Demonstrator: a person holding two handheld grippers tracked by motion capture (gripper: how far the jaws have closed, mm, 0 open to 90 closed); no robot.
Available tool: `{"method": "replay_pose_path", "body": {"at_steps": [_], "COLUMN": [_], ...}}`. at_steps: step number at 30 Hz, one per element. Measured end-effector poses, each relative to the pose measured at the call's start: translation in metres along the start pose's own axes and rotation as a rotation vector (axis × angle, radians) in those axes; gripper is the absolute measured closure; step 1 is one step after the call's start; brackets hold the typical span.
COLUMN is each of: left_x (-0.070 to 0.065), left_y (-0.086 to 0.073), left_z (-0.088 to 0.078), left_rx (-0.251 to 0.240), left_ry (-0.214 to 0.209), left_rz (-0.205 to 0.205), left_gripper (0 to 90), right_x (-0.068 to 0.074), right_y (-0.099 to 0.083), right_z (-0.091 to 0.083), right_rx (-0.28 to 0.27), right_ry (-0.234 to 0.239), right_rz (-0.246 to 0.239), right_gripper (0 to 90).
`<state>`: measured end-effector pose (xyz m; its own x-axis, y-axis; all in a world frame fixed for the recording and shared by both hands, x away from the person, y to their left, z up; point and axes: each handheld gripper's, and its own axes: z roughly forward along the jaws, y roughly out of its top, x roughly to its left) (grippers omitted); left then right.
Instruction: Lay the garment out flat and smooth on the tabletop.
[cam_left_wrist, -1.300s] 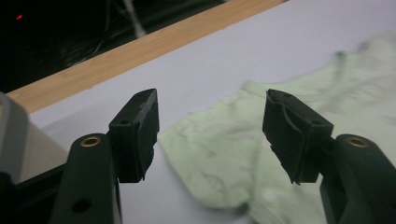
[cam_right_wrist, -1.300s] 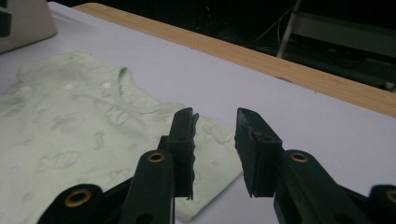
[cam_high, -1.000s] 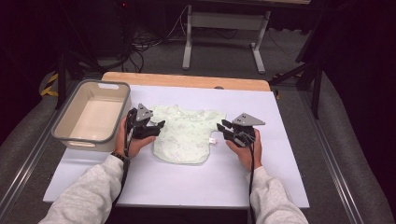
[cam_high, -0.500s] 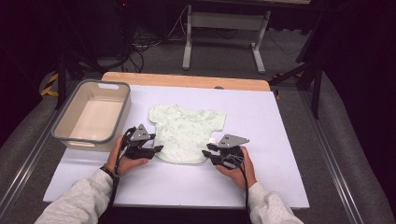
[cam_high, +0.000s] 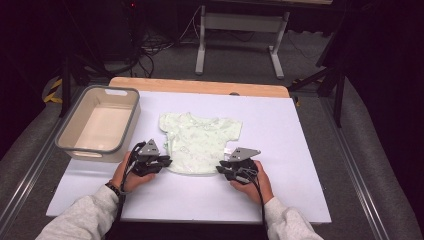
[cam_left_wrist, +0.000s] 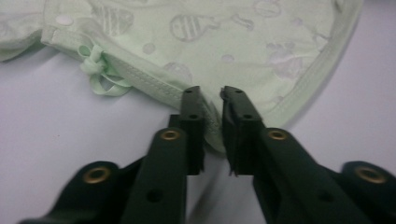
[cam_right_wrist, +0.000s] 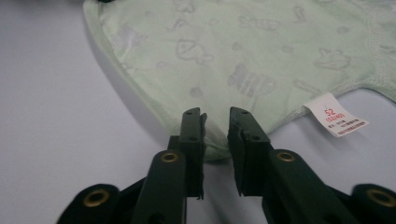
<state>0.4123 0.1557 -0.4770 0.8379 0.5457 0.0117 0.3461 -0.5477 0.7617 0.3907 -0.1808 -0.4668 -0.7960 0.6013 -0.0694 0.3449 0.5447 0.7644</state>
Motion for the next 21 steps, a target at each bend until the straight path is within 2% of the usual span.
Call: {"method": "replay_pose_path", "body": {"at_steps": [4, 9, 13, 15, 17, 19, 20, 21], "left_x": [-0.001, -0.002, -0.002, -0.003, -0.003, -0.003, -0.003, -0.003], "left_y": [0.001, 0.001, 0.005, 0.004, 0.002, 0.001, -0.001, -0.001], "left_z": [0.000, -0.002, -0.012, -0.013, -0.013, -0.012, -0.011, -0.011], "left_rx": [0.004, -0.003, -0.047, -0.044, -0.039, -0.039, -0.029, -0.029], "left_ry": [0.012, 0.015, 0.020, 0.017, 0.023, 0.021, 0.022, 0.022], "left_rz": [0.012, 0.012, 0.004, 0.010, 0.009, 0.007, 0.009, 0.009], "left_gripper": [87.5, 87.6, 87.5, 87.4, 87.3, 87.0, 86.5, 86.5], "right_x": [0.002, 0.000, -0.001, -0.001, 0.001, 0.003, 0.006, 0.006], "right_y": [0.000, 0.000, 0.003, 0.004, 0.004, 0.004, 0.005, 0.005], "right_z": [0.000, -0.004, -0.011, -0.013, -0.014, -0.014, -0.014, -0.014], "right_rx": [0.005, -0.007, -0.032, -0.038, -0.040, -0.045, -0.058, -0.058], "right_ry": [-0.017, -0.017, -0.022, -0.021, -0.017, -0.005, 0.010, 0.010], "right_rz": [-0.013, -0.010, -0.005, -0.003, -0.005, -0.010, -0.026, -0.026], "right_gripper": [89.9, 90.0, 90.0, 90.0, 83.2, 81.2, 72.3, 72.3]}}
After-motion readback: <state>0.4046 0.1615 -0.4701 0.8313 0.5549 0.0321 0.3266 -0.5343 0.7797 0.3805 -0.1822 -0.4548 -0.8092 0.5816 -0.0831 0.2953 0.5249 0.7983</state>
